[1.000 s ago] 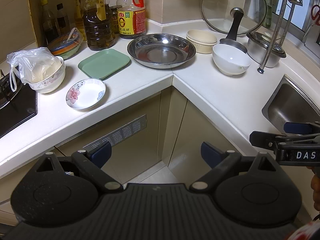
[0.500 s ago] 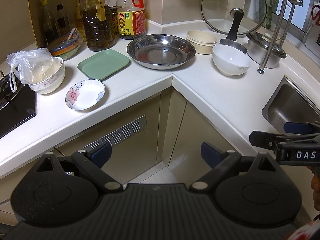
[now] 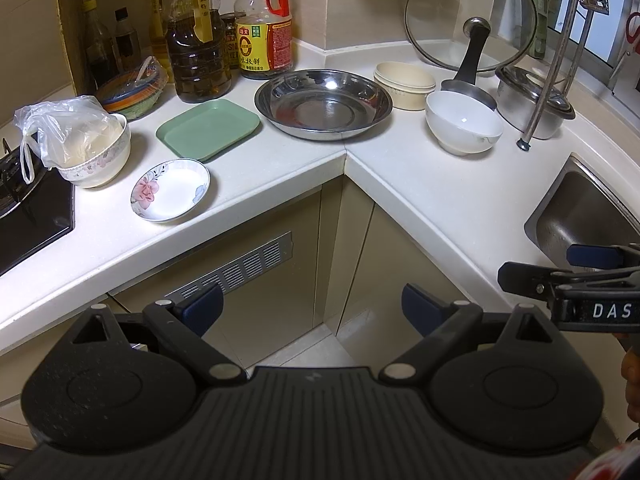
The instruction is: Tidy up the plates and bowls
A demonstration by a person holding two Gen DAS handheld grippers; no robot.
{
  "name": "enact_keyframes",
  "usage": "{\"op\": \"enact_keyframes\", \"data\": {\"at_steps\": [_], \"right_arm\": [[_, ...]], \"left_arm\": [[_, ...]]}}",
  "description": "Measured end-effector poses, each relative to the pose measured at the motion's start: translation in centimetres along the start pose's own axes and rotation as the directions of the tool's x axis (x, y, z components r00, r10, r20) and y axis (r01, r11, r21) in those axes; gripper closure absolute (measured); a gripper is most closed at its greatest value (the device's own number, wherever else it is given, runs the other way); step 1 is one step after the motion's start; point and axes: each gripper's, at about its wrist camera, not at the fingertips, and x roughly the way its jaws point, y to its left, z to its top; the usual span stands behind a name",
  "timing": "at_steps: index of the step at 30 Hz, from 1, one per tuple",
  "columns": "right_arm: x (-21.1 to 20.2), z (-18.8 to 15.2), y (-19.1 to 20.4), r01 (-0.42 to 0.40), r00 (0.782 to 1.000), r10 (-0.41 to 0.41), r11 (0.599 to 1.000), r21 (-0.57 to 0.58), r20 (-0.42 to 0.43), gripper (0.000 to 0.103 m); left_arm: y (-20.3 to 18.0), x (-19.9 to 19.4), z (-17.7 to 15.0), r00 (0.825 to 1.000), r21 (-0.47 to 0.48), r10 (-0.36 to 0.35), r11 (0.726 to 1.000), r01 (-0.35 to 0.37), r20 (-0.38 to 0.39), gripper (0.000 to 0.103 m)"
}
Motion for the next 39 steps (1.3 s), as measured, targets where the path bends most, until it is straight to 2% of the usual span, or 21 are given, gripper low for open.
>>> {"op": "enact_keyframes", "data": {"at_steps": [18, 27, 34, 36, 39], "right_arm": [[0.2, 0.4, -1.0, -0.042, 0.999, 0.042, 0.999, -0.029, 0.003, 0.0], [1.3, 0.8, -1.8, -0.092, 0.996, 0.092, 0.993, -0.072, -0.002, 0.0], [3.1, 2.2, -0.9, -0.17, 0.985, 0.17, 0.981, -0.09, -0.015, 0.0], [3.8, 2.7, -0.4, -0.184, 0.983, 0.184, 0.978, -0.096, -0.011, 0.002], [5.3, 3.9, 0.4, -0.207, 0.978, 0.207, 0.974, -0.088, -0.015, 0.01]], "left_arm": [[-0.5, 0.1, -0.2, 0.999, -0.038, 0.035, 0.999, -0.034, 0.008, 0.008], [-0.1, 0.5, -0.6, 0.998, -0.117, 0.069, 0.991, -0.069, -0.009, 0.008], [1.6, 1.0, 0.0, 0.994, -0.167, 0.111, 0.98, -0.112, -0.013, 0.008], [2.4, 1.4, 0.3, 0.993, -0.177, 0.122, 0.977, -0.122, -0.012, 0.008], [4.0, 2.2, 1.2, 0.99, -0.188, 0.139, 0.972, -0.138, -0.011, 0.008]]}}
